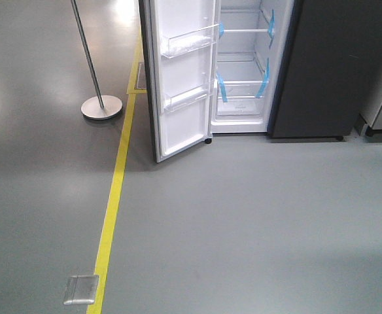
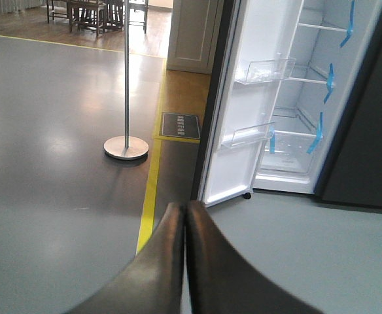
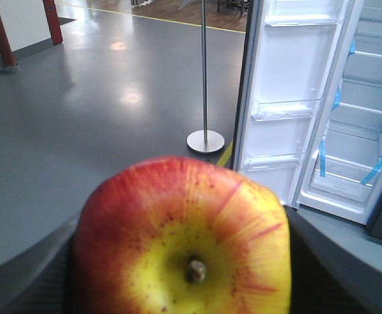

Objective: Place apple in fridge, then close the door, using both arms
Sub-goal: 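Approach the refrigerator door bins with the apple in the right gripper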

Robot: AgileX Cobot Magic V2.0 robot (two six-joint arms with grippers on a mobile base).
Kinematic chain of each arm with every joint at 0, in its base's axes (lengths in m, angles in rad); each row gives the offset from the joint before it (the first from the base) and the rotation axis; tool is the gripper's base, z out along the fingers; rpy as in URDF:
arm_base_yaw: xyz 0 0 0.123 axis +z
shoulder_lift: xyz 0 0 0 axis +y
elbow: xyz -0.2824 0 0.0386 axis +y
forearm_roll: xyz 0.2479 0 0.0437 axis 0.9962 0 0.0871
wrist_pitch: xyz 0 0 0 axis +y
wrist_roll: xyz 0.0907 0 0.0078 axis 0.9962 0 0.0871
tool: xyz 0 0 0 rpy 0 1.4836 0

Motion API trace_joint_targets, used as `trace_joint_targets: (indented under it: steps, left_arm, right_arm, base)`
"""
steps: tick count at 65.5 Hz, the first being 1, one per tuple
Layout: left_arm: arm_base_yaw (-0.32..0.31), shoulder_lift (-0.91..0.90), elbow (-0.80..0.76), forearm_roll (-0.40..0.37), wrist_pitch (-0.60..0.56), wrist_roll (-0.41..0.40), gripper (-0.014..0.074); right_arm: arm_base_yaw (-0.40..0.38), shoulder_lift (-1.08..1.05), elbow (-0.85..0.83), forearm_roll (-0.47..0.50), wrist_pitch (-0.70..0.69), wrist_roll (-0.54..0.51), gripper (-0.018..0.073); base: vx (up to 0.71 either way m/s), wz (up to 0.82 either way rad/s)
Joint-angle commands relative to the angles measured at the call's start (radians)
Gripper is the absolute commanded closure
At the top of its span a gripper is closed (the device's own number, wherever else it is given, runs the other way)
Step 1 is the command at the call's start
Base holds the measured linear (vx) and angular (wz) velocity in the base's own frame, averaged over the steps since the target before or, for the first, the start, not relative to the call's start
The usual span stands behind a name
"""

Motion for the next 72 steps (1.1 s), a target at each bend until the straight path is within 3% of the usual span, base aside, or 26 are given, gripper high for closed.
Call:
trace_joint_targets:
  steps: [1,72]
  left_arm:
    - [-0.004,-0.014,-0.017,0.002,-0.07,-0.007,0.0602]
    - [-0.004,-0.014,-0.017,0.002,-0.07,-0.007,0.0602]
  right_arm:
    - [-0.001,0.001,-0.019,0.019,-0.079,-0.008,0.0568]
    - [-0.001,0.001,-0.019,0.019,-0.077,-0.008,0.0568]
  base:
    - [0.24,0.01]
    - [0.21,0.02]
